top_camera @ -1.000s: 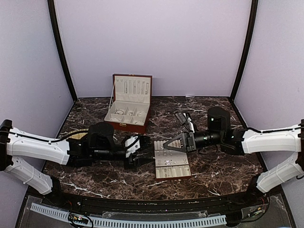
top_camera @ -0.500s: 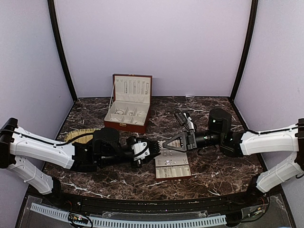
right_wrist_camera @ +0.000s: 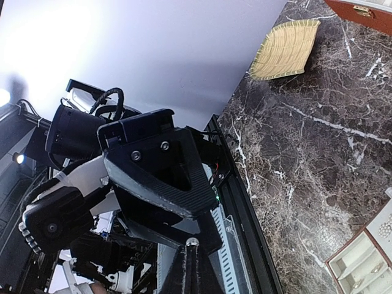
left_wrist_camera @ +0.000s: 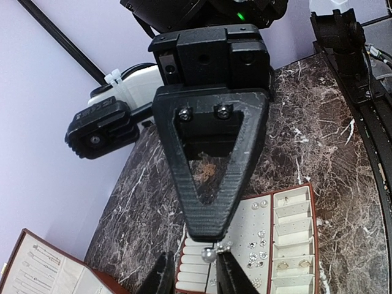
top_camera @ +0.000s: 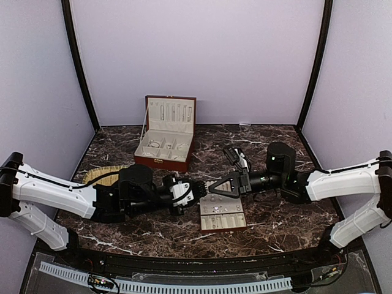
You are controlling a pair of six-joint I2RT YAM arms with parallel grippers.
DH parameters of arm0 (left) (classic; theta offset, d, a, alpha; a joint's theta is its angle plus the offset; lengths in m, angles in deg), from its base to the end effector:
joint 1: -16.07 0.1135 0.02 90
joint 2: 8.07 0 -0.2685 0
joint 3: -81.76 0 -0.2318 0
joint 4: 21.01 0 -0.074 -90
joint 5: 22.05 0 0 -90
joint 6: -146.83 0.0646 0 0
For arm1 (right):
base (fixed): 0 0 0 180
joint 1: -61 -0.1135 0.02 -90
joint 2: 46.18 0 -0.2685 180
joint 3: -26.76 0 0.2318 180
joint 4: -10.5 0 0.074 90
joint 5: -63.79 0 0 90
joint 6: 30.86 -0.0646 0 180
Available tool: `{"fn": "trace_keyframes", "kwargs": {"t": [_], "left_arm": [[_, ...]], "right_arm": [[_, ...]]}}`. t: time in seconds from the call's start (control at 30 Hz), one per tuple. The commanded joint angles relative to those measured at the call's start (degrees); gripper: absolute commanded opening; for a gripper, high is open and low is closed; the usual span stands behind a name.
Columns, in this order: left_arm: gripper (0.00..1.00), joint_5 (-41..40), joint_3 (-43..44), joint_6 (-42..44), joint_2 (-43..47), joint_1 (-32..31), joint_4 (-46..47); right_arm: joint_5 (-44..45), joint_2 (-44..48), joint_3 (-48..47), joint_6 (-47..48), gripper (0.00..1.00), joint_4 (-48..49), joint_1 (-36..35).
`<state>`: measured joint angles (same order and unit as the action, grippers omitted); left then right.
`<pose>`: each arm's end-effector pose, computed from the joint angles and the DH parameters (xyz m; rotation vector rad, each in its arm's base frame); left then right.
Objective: Organize the mixed jewelry
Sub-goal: Pass from the right arm to the left
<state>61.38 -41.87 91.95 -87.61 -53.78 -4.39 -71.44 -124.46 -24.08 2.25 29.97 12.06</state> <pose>0.1177 -0.2994 0.2706 1.2915 1.1009 -0.3582 0.1556 0.2484 0.2530 -0.5899 2.0652 1.9083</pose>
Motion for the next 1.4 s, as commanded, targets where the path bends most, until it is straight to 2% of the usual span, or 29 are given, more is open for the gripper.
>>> {"fn": "trace_keyframes", "kwargs": {"t": [0.0, 0.23, 0.47, 0.7, 0.93, 1.13, 1.27, 1.37], "left_arm": [[0.25, 0.5, 0.7, 1.2, 0.3, -0.8, 1.6], [0.23, 0.6, 0.8, 1.8, 0.3, -1.2, 1.4], [0.14, 0.7, 1.1, 1.4, -0.3, -1.3, 0.8], [0.11, 0.3, 1.2, 0.5, -0.5, -1.3, 0.9], [0.03, 0.2, 1.6, -1.8, -0.6, -1.3, -0.6], [0.00, -0.2, 2.2, -5.0, -0.7, -1.3, -4.0], [0.00, -0.3, 2.6, -6.6, -1.0, -1.1, -6.6], [0.00, 1.1, 4.1, -8.6, -1.5, -0.5, -10.7]], "right_arm": [[-0.3, -0.5, 0.4, -1.2, 0.00, 2.9, 0.0], [0.0, -1.2, 0.6, -2.0, 0.00, 2.8, 0.0], [0.6, -1.5, 0.6, -2.3, 0.00, 2.8, 0.0], [0.8, -1.4, 0.9, -2.6, 0.00, 3.4, -0.1], [2.4, -0.6, 1.3, -1.9, 0.00, 2.8, 0.0], [8.3, 3.0, 0.9, 3.1, 0.23, -6.3, 0.9], [12.6, 6.9, 1.6, 5.9, 0.34, -11.7, 2.2], [21.4, 9.4, 0.9, 9.7, 0.39, -23.0, 2.8]]}}
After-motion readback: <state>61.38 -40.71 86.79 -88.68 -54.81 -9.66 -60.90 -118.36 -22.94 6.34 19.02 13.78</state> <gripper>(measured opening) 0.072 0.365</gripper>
